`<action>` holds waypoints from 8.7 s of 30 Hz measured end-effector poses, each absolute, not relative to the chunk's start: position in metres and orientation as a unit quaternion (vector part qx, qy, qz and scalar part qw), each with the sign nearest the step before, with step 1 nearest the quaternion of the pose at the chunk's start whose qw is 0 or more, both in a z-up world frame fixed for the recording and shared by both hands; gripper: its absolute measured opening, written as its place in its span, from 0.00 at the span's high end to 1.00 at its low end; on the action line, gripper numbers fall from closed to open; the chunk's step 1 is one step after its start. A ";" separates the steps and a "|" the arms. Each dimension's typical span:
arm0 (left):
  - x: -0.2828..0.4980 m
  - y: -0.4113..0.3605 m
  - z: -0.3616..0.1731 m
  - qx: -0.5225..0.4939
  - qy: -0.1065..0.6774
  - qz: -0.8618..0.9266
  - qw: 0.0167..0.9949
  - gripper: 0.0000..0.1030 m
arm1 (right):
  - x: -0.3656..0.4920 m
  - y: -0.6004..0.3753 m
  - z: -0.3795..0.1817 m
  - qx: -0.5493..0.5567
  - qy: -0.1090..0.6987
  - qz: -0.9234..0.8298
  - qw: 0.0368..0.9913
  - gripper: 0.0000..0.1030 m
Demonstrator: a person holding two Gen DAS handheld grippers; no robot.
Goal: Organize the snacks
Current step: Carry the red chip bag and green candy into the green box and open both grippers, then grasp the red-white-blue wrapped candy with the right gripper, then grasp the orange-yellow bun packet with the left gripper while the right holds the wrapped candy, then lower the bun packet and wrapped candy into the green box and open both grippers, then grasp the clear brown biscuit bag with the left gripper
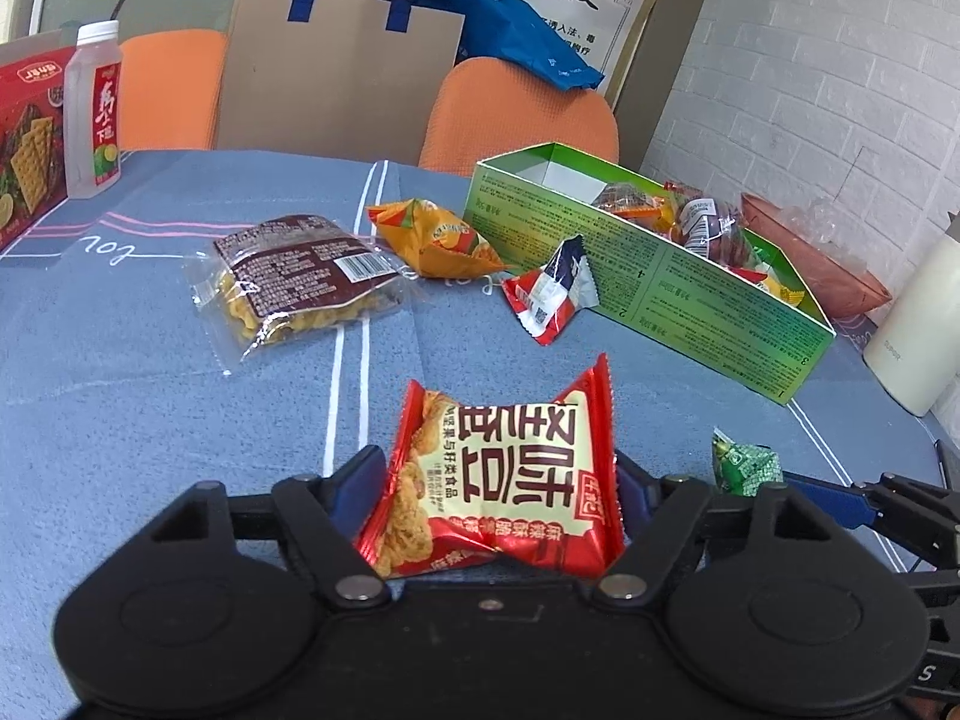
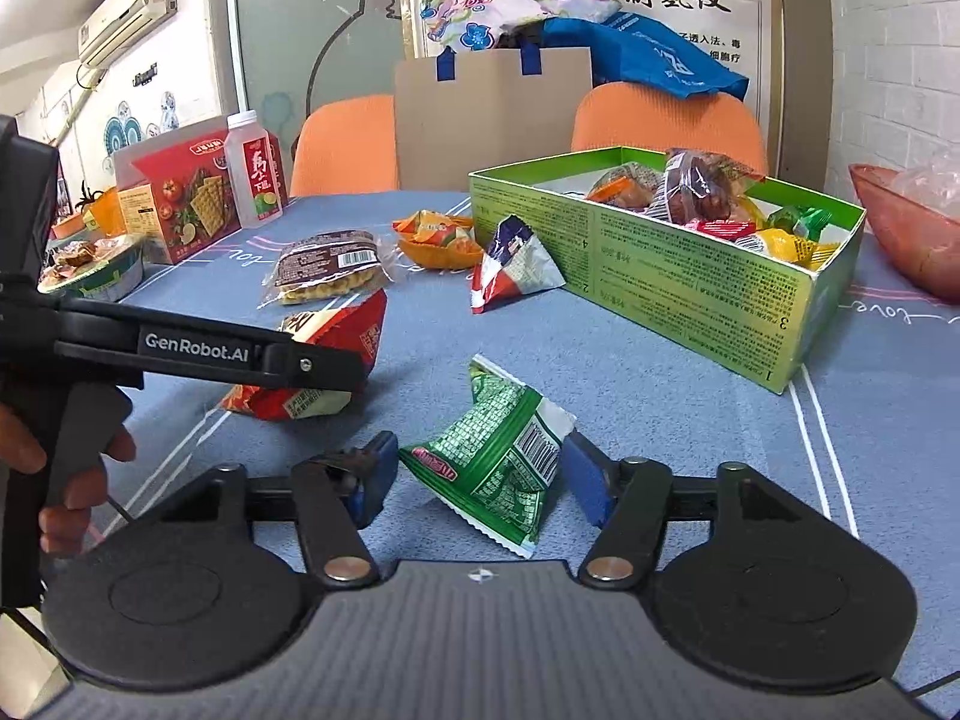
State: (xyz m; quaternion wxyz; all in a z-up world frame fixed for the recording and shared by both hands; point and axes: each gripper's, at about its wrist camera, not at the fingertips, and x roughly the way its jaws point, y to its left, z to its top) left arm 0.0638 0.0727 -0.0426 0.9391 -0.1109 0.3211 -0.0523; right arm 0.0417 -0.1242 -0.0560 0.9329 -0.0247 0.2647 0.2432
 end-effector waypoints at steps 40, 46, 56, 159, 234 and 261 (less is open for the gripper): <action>0.255 0.010 0.030 -0.129 0.264 -0.118 0.949 0.03 | 0.174 -0.206 -0.001 -0.017 0.106 0.092 0.990 0.30; 0.253 0.006 0.015 -0.094 0.265 -0.110 0.953 0.00 | 0.177 -0.192 -0.033 -0.091 0.151 0.105 0.979 0.00; 0.211 0.027 0.055 -0.140 0.208 -0.098 0.963 0.00 | 0.137 -0.186 0.007 -0.063 0.085 0.135 0.985 0.00; 0.100 0.100 -0.014 -0.149 0.340 -0.104 0.923 0.00 | 0.075 -0.110 -0.046 -0.008 0.282 0.323 0.903 0.43; 0.210 -0.011 0.069 -0.098 0.242 -0.174 0.949 0.28 | 0.150 -0.212 0.022 0.010 0.100 0.145 0.984 0.43; 0.203 0.015 0.053 -0.135 0.239 -0.114 0.955 0.00 | 0.157 -0.198 0.012 -0.018 0.115 0.142 0.983 0.00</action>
